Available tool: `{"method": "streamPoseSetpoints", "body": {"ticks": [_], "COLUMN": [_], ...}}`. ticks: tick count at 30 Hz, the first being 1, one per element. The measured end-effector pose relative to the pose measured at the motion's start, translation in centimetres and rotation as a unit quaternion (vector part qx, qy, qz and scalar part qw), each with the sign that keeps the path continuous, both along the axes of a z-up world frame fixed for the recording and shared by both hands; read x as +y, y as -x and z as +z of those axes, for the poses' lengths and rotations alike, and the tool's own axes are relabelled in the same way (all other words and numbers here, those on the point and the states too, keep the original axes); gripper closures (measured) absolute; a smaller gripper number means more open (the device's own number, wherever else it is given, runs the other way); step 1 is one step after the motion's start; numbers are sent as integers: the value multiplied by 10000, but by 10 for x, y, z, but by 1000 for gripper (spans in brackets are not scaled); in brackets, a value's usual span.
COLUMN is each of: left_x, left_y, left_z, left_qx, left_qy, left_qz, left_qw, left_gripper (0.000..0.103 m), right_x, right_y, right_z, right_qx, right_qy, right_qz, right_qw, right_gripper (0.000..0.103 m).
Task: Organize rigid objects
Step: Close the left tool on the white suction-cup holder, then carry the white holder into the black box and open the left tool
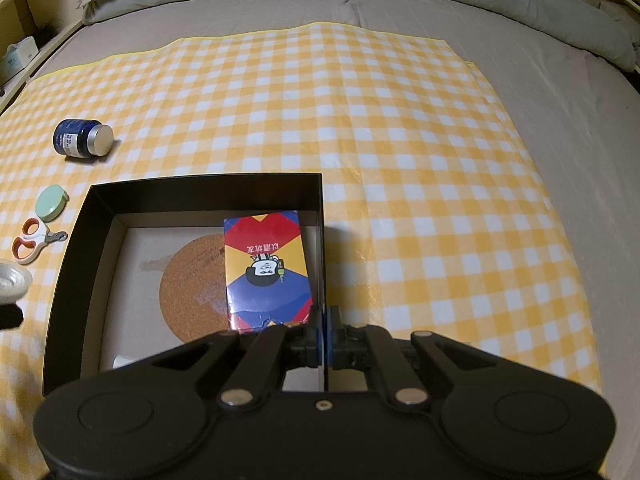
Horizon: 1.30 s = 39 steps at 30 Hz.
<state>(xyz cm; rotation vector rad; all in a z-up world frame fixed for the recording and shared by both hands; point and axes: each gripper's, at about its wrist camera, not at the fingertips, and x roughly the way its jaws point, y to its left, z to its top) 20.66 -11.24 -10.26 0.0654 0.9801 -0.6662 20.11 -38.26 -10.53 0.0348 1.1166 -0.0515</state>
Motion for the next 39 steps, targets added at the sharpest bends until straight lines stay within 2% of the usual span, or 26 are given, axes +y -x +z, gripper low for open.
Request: {"method": "streamPoseSetpoints", "body": {"ticks": [9,19,24,26,28,31,34,39], "left_x": [-84,-142,-155,-157,-159,-158,-155,-150], "left_y": [9,-3,-6,-7,-8,-6,-4,1], "left_z": [-5,-25,-32,-35,-37,-36,-34,-28], "left_qx": [75,290,422,460,486,463,413,295], "left_qy": [155,335,423,473,409,345,250,35], "left_qz": [-770,-1063,-1155,-1164,-1095,-1144,-1112,-1015], "left_qw": [9969,9933,9915,9910,9920,9918,9926,9944], "left_gripper": [72,72,71,66,42,20,11,6], "right_x": [0,-3,-5,-5,-6,-5,-4,-5], "right_y": [0,3,3,3,3,3,3,2], "right_z": [0,3,3,3,3,2,1,0], "right_qx": [-3,-14,-8,-7,-3,26,41,57], "right_qy": [-23,-122,-213,-221,-223,-254,-241,-228], "right_qz": [10,1,-32,-29,-22,-15,-14,-31], "right_qw": [10000,9999,9998,9998,9997,9997,9997,9997], "right_gripper": [101,101,101,101,101,101,101,101]}}
